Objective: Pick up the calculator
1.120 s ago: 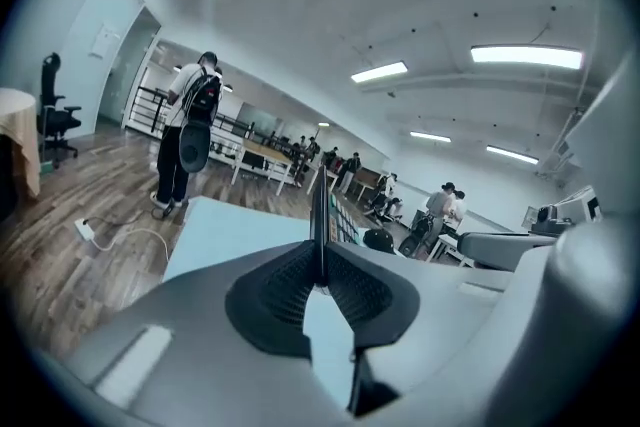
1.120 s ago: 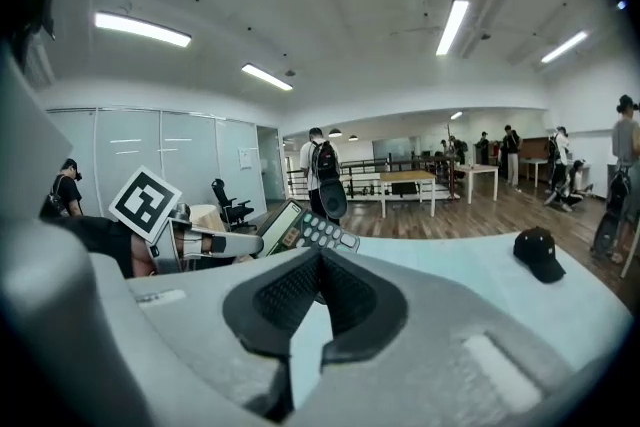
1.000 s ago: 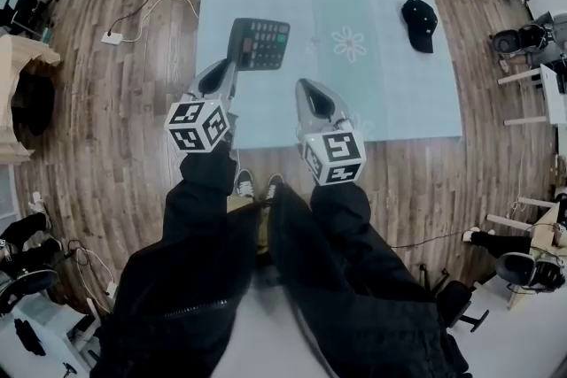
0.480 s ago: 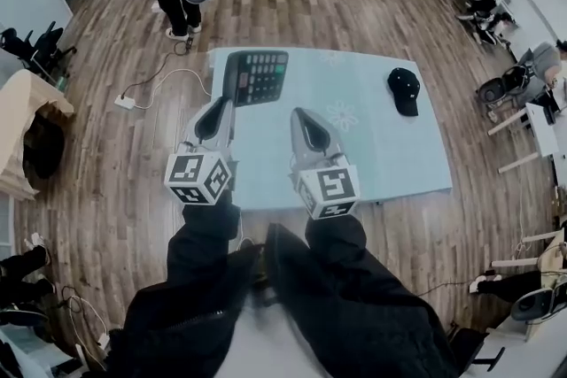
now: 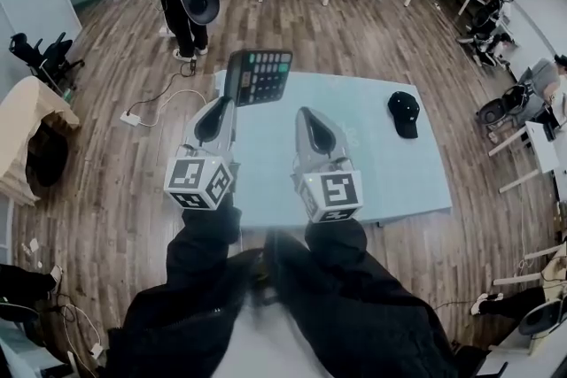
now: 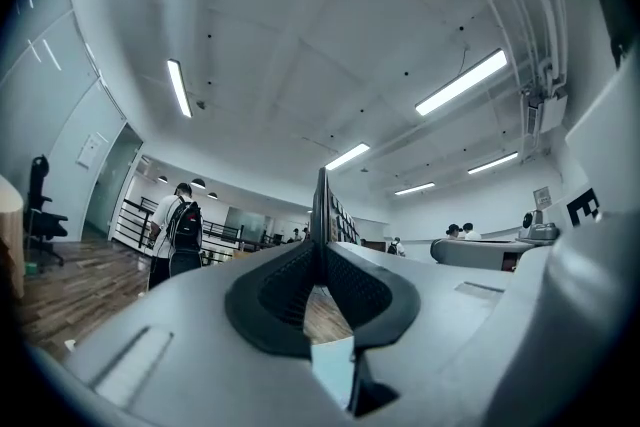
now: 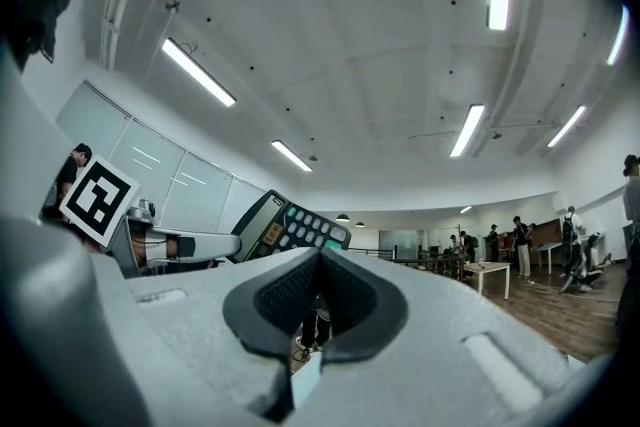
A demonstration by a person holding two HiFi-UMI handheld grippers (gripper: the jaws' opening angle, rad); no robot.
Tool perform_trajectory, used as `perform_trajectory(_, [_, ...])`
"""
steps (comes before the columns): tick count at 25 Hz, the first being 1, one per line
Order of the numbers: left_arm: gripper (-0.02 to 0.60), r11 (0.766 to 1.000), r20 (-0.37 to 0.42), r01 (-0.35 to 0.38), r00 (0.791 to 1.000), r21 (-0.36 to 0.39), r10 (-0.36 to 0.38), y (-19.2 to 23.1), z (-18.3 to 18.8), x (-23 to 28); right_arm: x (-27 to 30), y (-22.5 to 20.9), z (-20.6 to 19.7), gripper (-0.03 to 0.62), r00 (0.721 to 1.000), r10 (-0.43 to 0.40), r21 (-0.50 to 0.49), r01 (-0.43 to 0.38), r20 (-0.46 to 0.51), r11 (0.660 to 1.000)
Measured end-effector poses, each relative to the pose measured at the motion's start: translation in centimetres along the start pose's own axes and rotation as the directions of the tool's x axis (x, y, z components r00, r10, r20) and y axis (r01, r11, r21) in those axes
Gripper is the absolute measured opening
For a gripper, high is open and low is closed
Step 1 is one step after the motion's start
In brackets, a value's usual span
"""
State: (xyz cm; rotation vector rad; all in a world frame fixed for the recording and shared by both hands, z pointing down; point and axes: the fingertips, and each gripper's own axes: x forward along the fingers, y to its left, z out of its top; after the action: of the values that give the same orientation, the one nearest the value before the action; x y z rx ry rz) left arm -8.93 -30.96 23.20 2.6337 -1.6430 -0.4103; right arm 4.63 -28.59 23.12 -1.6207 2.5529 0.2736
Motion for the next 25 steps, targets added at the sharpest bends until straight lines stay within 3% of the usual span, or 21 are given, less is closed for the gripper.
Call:
perform_trajectory(5, [0.038,1.0,0.028,0.001,1.0,0.02,-0.001,-0.16,1.17,-0.23,0.16,0.34,0.91,0.0,0.999,-0.012,0.001,0.012,0.03,1.0])
perform_trajectory(25, [0.038,0.999,0.01,-0.027,1.0,0.026,0.027,0.05,0.85,-0.43,0.09,-0.26,0.24,-0.002,1.0,-0.008,0.027,0.007,0.018,1.0])
